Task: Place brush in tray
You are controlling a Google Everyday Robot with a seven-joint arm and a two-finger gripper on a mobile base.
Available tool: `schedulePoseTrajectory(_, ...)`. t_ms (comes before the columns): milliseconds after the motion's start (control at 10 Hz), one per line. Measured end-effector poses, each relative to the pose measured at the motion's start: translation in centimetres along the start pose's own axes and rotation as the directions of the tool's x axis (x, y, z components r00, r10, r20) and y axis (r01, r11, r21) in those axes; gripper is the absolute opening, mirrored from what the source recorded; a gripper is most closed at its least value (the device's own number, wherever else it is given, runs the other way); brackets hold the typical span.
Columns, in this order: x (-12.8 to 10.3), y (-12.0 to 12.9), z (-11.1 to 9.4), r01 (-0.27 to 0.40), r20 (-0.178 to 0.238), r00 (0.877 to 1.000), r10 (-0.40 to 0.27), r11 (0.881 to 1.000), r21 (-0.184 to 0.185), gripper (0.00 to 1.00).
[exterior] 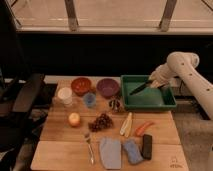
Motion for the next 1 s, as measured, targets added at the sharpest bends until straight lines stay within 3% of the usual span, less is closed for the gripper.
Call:
schedulePoseTrajectory(100,0.1,0.4,0.9,-0.005,0.024,1.000,0.005,1.000,-0.006,0.16)
schedulePoseTrajectory(300,-0.1,1.0,1.9,-0.007,0.057,0.998,0.008,1.000,-0.014,0.30)
schedulePoseTrajectory(500,0.3,2.3,3.8,-0.027,0.105,0.994,0.029,0.999,-0.021,0.54)
schedulePoseTrajectory(600,0.6,2.7,4.1,-0.037,0.113,0.993,0.039,0.999,-0.018,0.59)
schedulePoseTrajectory(1000,1.0,3.4,5.6,-0.035,0.099,0.994,0.034,0.999,0.008,0.61)
